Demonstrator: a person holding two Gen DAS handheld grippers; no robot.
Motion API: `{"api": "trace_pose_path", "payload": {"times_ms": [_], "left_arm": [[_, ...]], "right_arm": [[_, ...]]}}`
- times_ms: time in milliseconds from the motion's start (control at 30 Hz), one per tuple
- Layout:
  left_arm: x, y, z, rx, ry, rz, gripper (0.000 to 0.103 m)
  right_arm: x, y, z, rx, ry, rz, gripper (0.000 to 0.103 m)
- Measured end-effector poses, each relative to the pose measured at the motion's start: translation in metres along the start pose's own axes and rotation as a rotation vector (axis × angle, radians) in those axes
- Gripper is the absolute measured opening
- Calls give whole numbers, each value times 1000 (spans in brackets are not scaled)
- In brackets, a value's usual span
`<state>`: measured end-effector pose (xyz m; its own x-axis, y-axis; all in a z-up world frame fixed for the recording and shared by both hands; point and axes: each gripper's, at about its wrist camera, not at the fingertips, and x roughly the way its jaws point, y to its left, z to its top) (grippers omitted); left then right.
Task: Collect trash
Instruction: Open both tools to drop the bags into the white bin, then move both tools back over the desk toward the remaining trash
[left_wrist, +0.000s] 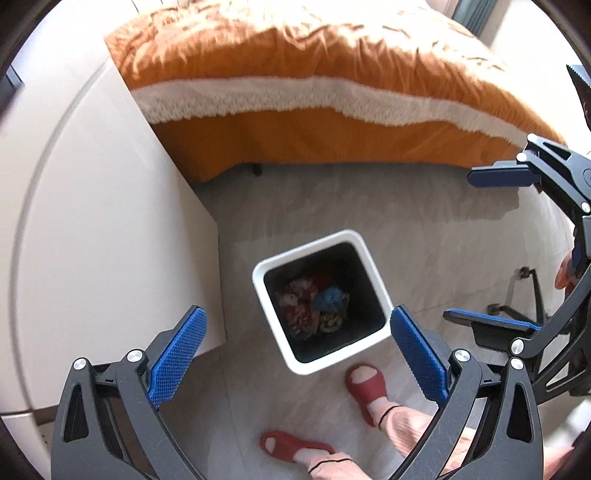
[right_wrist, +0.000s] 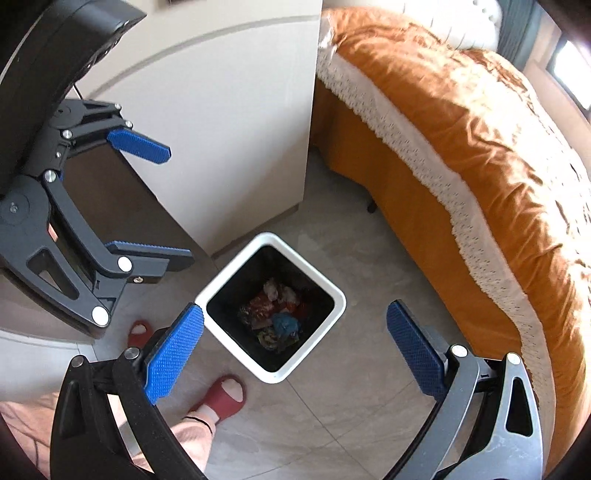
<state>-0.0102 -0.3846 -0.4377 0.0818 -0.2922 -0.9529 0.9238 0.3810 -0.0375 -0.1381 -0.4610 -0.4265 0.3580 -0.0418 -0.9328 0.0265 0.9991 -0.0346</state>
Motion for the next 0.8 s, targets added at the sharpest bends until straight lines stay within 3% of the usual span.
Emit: {"api": "trace_pose_path", "payload": {"times_ms": [167,400,800], "left_arm": [[-53,-7,8,6,-79,9,98],[-130,-7,14,-7,-208,78,98],[-253,38,-1,-120,-377,187,98]], "right_arm": [[-50,2,13,47,-57,-19,99],[-118,8,34,116,-164,-45,99],[-189,42,87,114,-328,-33,99]]}}
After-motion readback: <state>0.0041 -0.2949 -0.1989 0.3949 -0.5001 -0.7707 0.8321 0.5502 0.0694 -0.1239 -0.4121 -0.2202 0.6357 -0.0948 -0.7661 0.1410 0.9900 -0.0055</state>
